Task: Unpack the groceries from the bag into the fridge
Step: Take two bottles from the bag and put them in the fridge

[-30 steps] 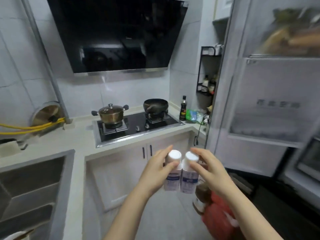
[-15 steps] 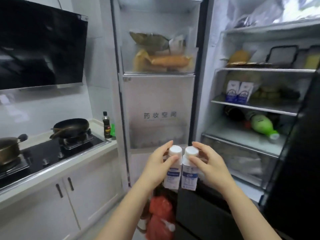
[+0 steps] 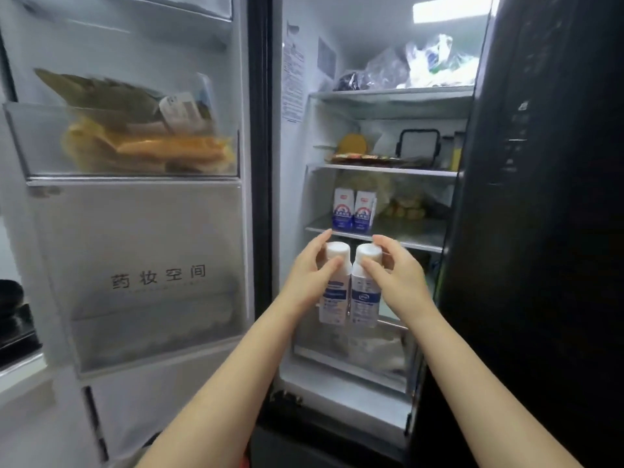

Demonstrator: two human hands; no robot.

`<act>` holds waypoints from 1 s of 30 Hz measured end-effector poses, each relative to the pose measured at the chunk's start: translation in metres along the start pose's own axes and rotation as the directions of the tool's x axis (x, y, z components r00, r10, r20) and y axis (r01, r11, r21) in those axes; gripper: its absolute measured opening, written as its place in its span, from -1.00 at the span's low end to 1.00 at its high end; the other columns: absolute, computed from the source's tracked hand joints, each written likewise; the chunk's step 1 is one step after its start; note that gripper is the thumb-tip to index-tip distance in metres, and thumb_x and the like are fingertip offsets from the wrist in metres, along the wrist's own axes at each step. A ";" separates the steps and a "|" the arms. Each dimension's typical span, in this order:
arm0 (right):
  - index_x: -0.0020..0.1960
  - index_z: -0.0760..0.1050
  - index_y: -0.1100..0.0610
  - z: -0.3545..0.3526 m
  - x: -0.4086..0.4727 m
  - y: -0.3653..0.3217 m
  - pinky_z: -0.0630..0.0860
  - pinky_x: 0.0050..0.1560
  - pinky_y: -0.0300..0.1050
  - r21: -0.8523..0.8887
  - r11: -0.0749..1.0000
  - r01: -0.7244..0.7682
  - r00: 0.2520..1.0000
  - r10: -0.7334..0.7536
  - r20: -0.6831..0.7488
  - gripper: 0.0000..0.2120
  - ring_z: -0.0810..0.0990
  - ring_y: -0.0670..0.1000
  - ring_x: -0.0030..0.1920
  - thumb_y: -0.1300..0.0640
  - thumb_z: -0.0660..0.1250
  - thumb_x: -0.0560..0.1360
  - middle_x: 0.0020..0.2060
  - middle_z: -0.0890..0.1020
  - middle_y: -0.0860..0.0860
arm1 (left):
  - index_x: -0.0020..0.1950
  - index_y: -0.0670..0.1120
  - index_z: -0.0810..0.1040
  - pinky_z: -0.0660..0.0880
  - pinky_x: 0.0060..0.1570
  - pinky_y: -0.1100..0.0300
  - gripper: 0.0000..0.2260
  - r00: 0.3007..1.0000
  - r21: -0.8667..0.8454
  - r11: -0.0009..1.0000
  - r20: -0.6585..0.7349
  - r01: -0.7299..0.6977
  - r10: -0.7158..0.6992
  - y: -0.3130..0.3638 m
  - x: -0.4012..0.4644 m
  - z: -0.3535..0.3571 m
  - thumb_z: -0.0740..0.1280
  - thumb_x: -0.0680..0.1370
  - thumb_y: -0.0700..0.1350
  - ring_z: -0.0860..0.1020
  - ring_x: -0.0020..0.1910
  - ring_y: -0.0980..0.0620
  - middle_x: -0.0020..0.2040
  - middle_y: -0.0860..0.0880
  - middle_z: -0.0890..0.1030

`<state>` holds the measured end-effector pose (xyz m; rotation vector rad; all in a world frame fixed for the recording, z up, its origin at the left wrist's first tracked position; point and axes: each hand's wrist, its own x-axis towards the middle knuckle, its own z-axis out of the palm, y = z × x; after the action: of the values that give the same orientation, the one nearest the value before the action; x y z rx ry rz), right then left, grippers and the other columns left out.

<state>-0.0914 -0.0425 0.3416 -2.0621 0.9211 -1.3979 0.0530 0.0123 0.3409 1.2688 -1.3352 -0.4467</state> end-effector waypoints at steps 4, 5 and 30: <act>0.36 0.36 0.11 0.004 0.036 0.004 0.45 0.28 0.05 -0.024 1.000 -0.010 0.996 0.007 -0.093 -0.57 0.45 0.00 0.26 0.13 0.31 0.52 0.29 0.49 0.03 | 0.50 0.05 0.22 0.39 0.22 0.22 -0.52 0.999 -0.044 0.998 0.009 -0.036 0.037 0.003 0.045 0.007 0.25 0.60 -0.16 0.40 0.35 0.05 0.39 0.00 0.43; 0.37 0.35 0.11 0.005 0.045 0.004 0.44 0.29 0.03 -0.028 1.000 -0.009 0.993 0.006 -0.119 -0.57 0.45 0.01 0.27 0.13 0.30 0.52 0.29 0.49 0.04 | 0.50 0.06 0.22 0.39 0.25 0.20 -0.51 0.999 -0.043 0.998 0.007 -0.050 0.051 0.002 0.057 0.008 0.25 0.60 -0.15 0.40 0.35 0.05 0.39 0.00 0.44; 0.33 0.28 0.14 0.026 0.171 0.045 0.37 0.06 -0.33 -0.059 0.997 -0.048 0.909 0.019 -0.416 -0.63 0.45 -0.06 0.16 0.17 0.25 0.56 0.24 0.49 0.08 | 0.45 -0.05 0.28 0.34 0.28 0.20 -0.60 0.984 -0.137 0.975 -0.041 -0.175 0.171 -0.023 0.216 0.055 0.22 0.62 -0.13 0.38 0.36 0.04 0.40 -0.02 0.41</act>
<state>-0.0358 -0.2003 0.4046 -1.8135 1.1801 -1.8521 0.0729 -0.2003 0.4071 1.0301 -1.3521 -0.3913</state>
